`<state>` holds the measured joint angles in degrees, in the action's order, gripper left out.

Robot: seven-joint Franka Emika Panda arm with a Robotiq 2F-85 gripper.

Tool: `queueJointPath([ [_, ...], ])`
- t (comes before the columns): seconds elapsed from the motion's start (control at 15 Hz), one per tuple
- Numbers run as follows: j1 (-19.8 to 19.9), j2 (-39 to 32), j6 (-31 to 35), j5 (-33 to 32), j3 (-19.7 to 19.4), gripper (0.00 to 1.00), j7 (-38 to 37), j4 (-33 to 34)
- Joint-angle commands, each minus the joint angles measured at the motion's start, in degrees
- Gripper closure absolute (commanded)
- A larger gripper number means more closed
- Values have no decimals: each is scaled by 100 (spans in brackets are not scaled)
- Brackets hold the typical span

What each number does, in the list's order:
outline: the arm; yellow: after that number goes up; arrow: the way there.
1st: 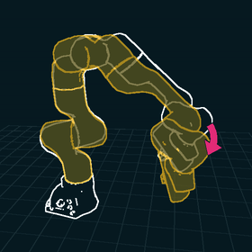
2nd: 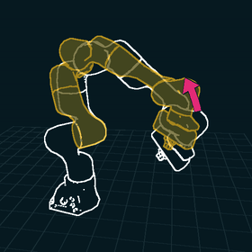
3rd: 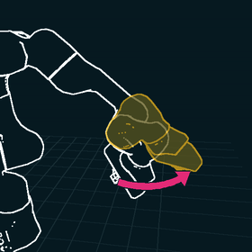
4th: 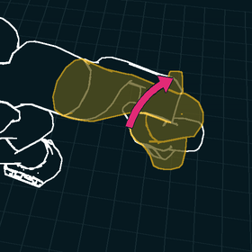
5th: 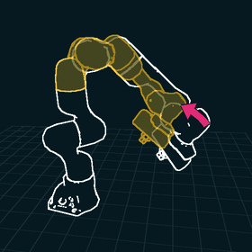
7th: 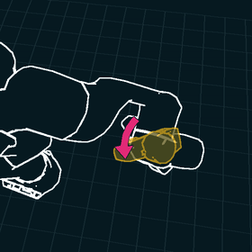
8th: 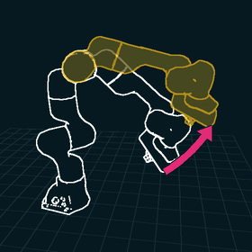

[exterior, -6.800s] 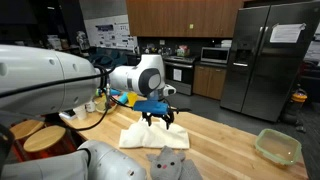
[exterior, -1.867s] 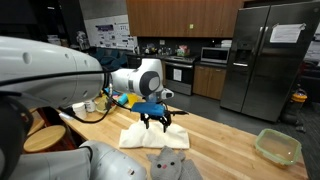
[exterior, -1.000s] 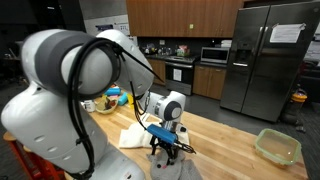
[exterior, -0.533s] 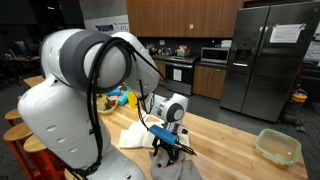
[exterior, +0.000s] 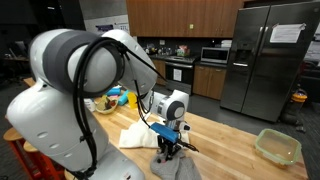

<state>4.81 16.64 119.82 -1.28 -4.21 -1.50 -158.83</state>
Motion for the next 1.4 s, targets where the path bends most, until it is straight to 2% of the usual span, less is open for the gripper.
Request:
queueJointPath([
  [0.0,73,247,382,28,-82,100,107,-36],
  [0.07,82,500,490,65,-121,100,167,-193],
  [0.27,116,860,522,110,-225,100,309,-129],
  [0.73,231,1841,95,163,-571,99,784,-61],
  [1.0,285,2090,-20,274,-883,99,1109,-32],
  [1.33,430,1968,16,395,-1392,99,1709,142],
])
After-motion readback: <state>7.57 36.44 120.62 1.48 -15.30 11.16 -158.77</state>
